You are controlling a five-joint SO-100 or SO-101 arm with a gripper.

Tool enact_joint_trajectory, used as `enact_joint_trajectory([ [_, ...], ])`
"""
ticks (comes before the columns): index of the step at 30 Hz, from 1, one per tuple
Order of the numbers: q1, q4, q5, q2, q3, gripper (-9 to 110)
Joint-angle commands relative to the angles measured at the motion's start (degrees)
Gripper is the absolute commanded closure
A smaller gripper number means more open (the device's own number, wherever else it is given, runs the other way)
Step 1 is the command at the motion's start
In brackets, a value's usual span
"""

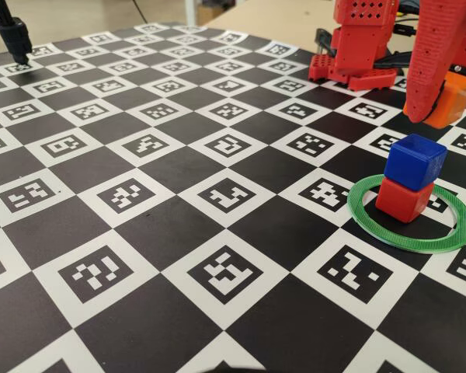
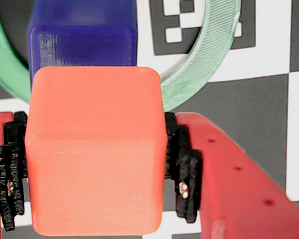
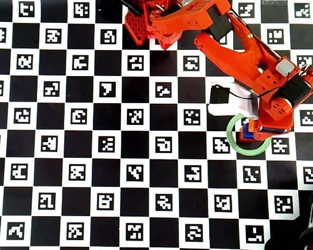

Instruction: Grab the red cube then put it in the green circle then put the blue cube on top and finally the orange cube on top

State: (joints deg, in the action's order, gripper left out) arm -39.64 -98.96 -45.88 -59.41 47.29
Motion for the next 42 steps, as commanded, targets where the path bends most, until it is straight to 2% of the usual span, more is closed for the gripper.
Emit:
enact_joint_trajectory([
  [1, 0.7, 0.7, -0.4, -3.1, -0.8, 93],
  [42, 2.2, 6.2, -1.0, -3.0, 6.0, 93],
])
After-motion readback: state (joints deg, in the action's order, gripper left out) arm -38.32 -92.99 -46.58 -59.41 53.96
